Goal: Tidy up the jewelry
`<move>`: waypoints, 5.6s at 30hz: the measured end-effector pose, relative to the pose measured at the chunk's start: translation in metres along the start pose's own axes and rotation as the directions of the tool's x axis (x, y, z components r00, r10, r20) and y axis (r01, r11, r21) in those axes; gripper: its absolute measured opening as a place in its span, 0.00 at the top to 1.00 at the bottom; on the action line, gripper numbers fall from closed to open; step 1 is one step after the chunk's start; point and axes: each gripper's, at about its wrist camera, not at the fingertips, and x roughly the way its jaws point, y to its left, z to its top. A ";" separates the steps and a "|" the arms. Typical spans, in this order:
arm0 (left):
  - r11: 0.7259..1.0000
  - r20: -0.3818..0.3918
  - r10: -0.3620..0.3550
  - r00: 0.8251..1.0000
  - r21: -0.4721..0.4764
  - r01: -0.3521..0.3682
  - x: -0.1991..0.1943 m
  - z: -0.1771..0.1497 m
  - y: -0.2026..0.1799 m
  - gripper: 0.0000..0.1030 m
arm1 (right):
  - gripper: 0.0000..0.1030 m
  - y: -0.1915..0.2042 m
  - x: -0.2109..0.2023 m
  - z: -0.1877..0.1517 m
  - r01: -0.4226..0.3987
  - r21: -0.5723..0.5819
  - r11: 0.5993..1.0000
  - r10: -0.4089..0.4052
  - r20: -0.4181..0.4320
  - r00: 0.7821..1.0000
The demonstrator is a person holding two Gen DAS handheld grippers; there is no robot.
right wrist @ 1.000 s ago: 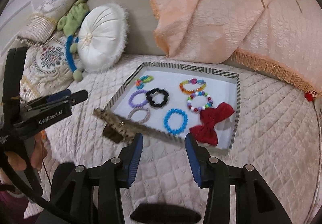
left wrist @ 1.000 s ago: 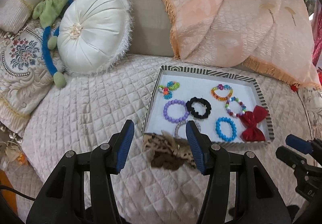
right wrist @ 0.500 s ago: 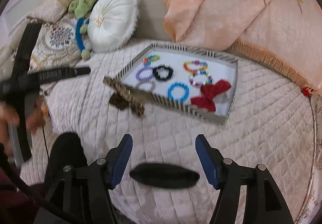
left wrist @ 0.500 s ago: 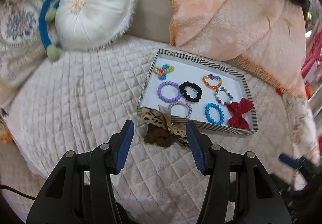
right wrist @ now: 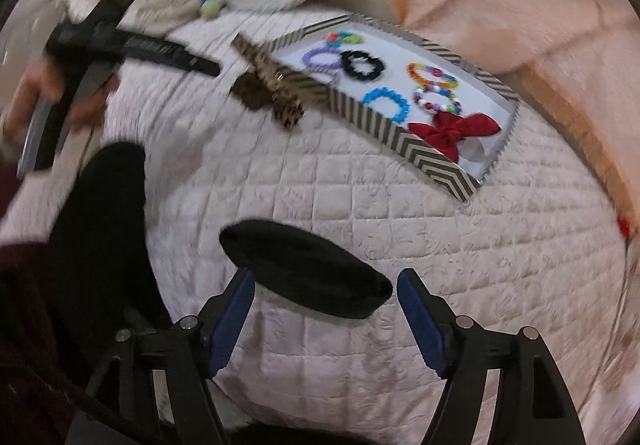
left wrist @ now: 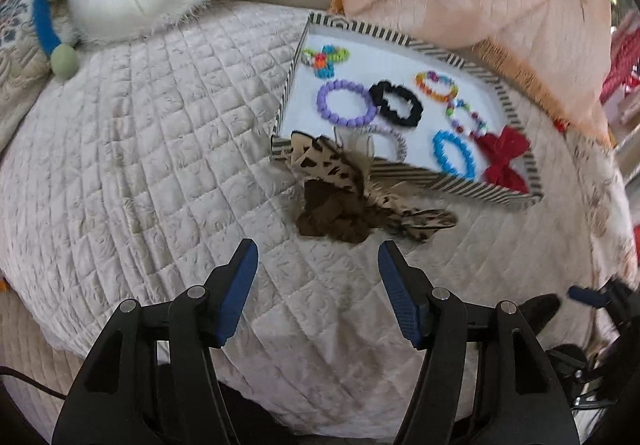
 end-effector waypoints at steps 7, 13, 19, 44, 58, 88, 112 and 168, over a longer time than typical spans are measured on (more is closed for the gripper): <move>0.999 0.005 0.004 1.000 0.044 -0.004 0.022 0.012 0.001 0.39 | 0.30 0.013 0.031 0.010 -0.003 -0.217 0.976 -0.012 -0.068 0.998; 0.997 -0.005 -0.001 1.000 0.073 0.001 0.046 0.022 -0.001 0.32 | 0.35 0.020 0.067 0.011 -0.054 -0.263 0.963 0.011 -0.163 0.987; 0.995 -0.050 -0.045 0.998 0.085 0.049 0.068 0.018 -0.010 0.67 | 0.67 -0.006 0.059 0.013 -0.134 -0.089 0.987 0.122 -0.130 0.984; 0.994 0.157 -0.090 0.984 0.069 0.080 -0.048 0.027 -0.035 0.83 | 0.72 -0.047 -0.023 0.051 -0.110 0.249 0.962 0.066 0.179 0.982; 0.994 0.204 -0.054 0.977 0.101 0.034 -0.048 0.048 -0.046 0.83 | 0.72 -0.077 -0.019 0.084 -0.092 0.307 0.947 0.031 0.200 0.979; 0.999 0.049 -0.004 0.999 -0.053 0.007 0.111 0.187 -0.055 0.82 | 0.72 -0.239 0.133 0.176 0.021 0.580 0.814 -0.037 0.016 0.999; 0.997 0.218 0.078 0.973 0.007 -0.081 0.026 0.104 -0.054 0.45 | 0.46 -0.143 0.021 0.115 -0.035 0.596 0.802 -0.137 0.241 0.961; 0.987 0.352 0.141 0.925 0.027 -0.160 -0.052 0.018 -0.070 0.45 | 0.35 -0.043 -0.015 0.094 0.045 0.556 0.830 -0.207 0.231 0.951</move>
